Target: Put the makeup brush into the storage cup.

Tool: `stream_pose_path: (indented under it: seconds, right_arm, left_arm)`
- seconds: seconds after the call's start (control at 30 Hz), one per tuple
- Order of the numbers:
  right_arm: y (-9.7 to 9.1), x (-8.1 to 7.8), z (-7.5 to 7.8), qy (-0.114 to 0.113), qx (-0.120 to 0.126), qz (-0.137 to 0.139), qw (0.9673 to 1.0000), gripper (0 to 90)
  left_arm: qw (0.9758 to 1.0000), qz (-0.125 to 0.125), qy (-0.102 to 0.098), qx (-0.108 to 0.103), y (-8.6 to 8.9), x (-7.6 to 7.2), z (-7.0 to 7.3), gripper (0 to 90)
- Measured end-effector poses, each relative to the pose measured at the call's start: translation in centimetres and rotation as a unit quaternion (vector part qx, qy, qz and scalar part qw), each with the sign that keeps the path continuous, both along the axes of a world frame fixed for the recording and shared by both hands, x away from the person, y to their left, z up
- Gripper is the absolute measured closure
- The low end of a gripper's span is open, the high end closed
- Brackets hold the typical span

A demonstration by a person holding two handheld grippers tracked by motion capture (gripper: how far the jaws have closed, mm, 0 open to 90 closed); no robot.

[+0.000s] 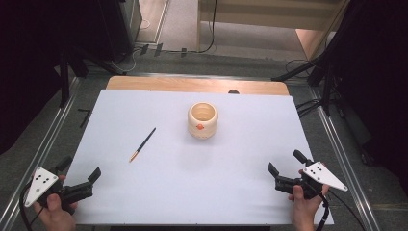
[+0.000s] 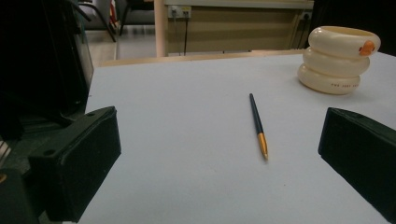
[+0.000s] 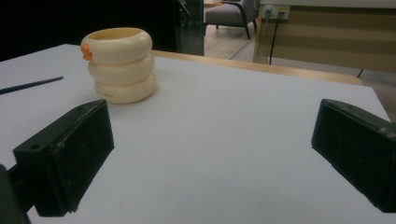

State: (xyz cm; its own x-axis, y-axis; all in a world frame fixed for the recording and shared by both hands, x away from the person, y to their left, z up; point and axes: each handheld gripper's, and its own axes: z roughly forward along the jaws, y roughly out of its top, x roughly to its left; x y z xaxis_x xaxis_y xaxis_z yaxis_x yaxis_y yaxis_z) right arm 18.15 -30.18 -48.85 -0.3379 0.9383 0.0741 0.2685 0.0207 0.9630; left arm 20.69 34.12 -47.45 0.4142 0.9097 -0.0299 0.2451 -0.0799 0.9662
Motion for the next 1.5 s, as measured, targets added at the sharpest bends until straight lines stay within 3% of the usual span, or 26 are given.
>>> stream_pose_path:
  seconds: [0.1,0.3,0.33,0.37,0.4,0.63,0.73,0.83,1.0,1.1,1.13,1.27,1.3,1.33,1.43,1.5]
  right_arm:
    - [0.1,0.0,0.0,0.001,-0.001,0.001,1.0,0.0]
    - [-0.1,-0.1,0.3,0.004,-0.002,-0.003,1.0,0.0]
    - [-0.1,-0.1,0.3,0.006,-0.002,-0.002,1.0,0.0]
    - [-0.2,-0.1,0.3,0.007,-0.003,-0.001,1.0,0.0]
    - [-0.2,-0.1,0.3,0.01,-0.003,-0.003,0.9999,0.0]
    - [-0.4,0.0,0.1,0.014,-0.003,0.0,0.9999,0.0]
    - [-0.4,0.0,0.1,0.015,-0.005,0.001,0.9999,0.0]
    - [-0.4,0.0,0.1,0.015,-0.004,0.001,0.9999,0.0]
    - [-0.3,0.0,0.0,0.019,-0.009,0.002,0.9998,0.0]
    - [-0.3,0.0,0.0,0.021,-0.008,0.002,0.9997,0.0]
    - [-0.3,0.1,0.0,0.022,-0.008,0.002,0.9997,0.0]
    - [-0.3,0.1,-0.1,0.024,-0.009,0.003,0.9997,0.0]
    - [-0.3,0.1,-0.1,0.024,-0.009,0.003,0.9997,0.0]
    - [-0.3,0.1,-0.1,0.026,-0.009,0.003,0.9996,0.0]
    - [-0.4,0.2,-0.2,0.027,-0.01,0.003,0.9996,0.0]
    - [-0.4,0.2,-0.3,0.028,-0.01,0.002,0.9995,0.0]
  left_arm:
    - [1.0,0.0,0.004,-0.005,0.1,-0.1,0.2,0.0]
    - [0.9999,-0.004,0.012,0.005,-0.5,0.1,1.6,0.0]
    - [0.9996,0.002,0.023,0.018,-0.9,0.2,2.2,0.0]
    - [0.9996,0.002,0.023,0.018,-0.9,0.2,2.2,0.0]
    - [0.9992,-0.003,0.035,0.021,-1.1,0.5,2.6,0.0]
    - [0.9978,-0.019,0.061,0.018,-1.7,1.7,3.3,0.0]
    - [0.9962,-0.037,0.075,0.026,-2.5,2.7,3.6,0.0]
    - [0.9952,-0.041,0.083,0.031,-2.9,3.4,3.7,0.0]
    - [0.9916,-0.054,0.11,0.042,-3.9,5.2,3.9,0.0]
    - [0.9882,-0.067,0.127,0.053,-4.6,6.1,4.2,0.0]
    - [0.9855,-0.071,0.141,0.064,-5.2,6.7,4.2,0.0]
    - [0.9786,-0.076,0.172,0.083,-6.2,8.1,4.1,0.0]
    - [0.9786,-0.076,0.172,0.083,-6.2,8.1,4.1,0.0]
    - [0.9744,-0.086,0.187,0.091,-6.7,8.8,3.9,0.0]
    - [0.9657,-0.093,0.218,0.106,-7.5,9.8,3.5,0.1]
    - [0.9606,-0.09,0.236,0.116,-8.1,10.4,3.1,4.9]
